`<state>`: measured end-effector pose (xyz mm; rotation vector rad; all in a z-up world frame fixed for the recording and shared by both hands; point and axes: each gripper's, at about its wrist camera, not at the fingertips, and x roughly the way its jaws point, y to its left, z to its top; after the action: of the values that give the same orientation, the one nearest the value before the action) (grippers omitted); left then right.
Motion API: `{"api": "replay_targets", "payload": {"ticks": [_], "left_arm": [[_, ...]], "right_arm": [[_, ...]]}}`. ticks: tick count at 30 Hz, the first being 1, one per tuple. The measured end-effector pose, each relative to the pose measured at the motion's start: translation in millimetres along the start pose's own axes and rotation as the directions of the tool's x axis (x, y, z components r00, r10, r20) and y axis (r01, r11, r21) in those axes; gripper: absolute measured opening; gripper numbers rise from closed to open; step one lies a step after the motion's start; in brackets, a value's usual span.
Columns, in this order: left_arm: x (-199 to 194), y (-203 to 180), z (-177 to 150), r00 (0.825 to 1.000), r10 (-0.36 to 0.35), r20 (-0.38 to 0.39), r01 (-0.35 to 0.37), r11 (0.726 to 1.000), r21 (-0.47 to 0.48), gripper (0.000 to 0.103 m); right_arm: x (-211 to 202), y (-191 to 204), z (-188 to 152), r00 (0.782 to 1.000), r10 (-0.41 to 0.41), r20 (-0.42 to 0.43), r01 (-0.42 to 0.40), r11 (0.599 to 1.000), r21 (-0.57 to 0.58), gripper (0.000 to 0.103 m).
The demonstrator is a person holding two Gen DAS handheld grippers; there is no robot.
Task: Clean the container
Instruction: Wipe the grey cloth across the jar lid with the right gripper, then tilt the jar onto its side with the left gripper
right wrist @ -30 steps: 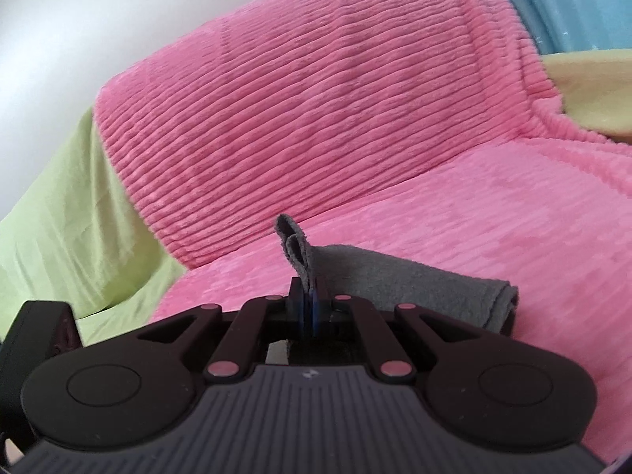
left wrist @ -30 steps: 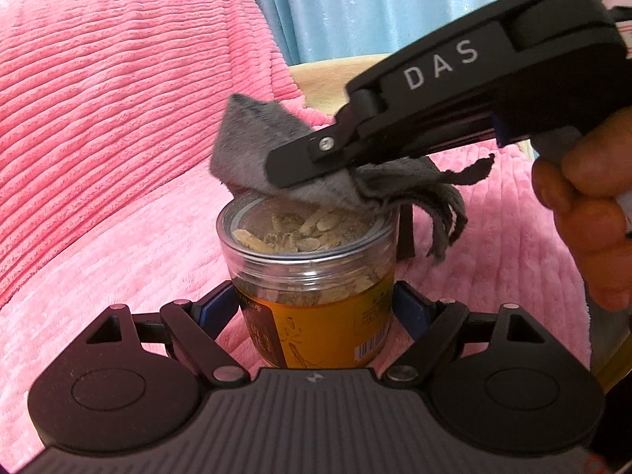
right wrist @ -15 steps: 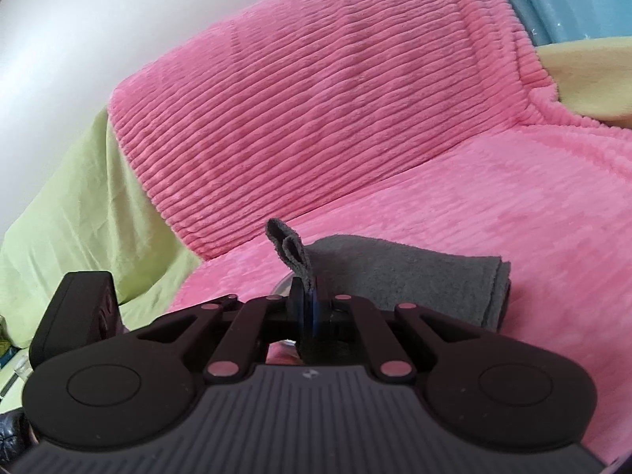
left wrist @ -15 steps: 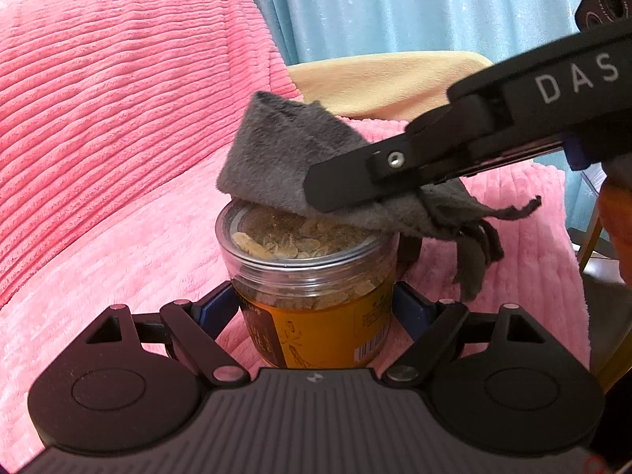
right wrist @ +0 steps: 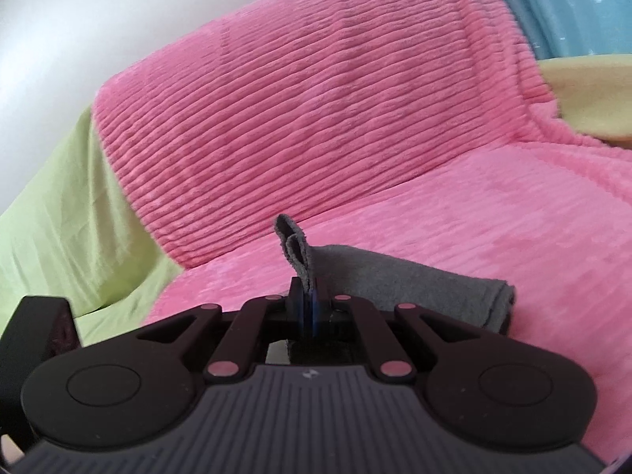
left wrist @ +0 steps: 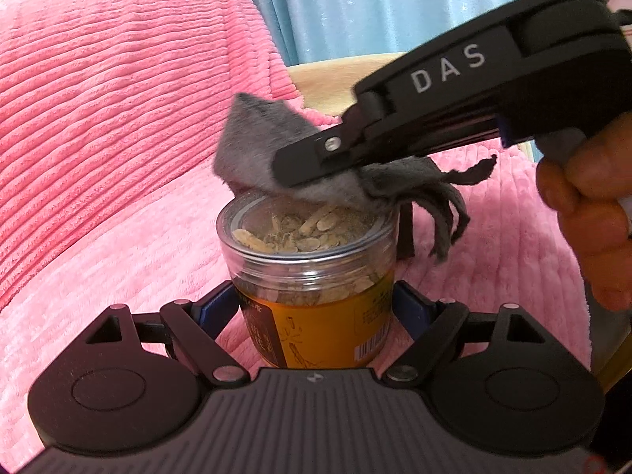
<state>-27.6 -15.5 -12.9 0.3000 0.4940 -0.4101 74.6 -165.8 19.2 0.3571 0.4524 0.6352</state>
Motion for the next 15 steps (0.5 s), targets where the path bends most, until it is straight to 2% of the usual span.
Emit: {"api": "replay_targets", "payload": {"ticks": [4, 11, 15], "left_arm": [[0.9, 0.6, 0.8, 1.0, 0.001, 0.001, -0.001, 1.0, 0.009, 0.084], [-1.1, 1.4, 7.5, 1.0, 0.012, -0.023, -0.011, 0.999, 0.033, 0.084], [-15.9, -0.7, 15.0, 1.0, 0.013, -0.007, -0.012, 0.996, 0.086, 0.084]], "right_arm": [[-13.3, -4.5, -3.6, 1.0, -0.015, 0.005, 0.015, 1.0, 0.019, 0.001], [-22.8, 3.7, -9.9, 0.999, 0.039, -0.007, -0.039, 0.999, 0.028, 0.001], [-25.7, -2.6, -3.9, 1.0, 0.007, 0.017, -0.008, 0.999, 0.046, 0.002]]}}
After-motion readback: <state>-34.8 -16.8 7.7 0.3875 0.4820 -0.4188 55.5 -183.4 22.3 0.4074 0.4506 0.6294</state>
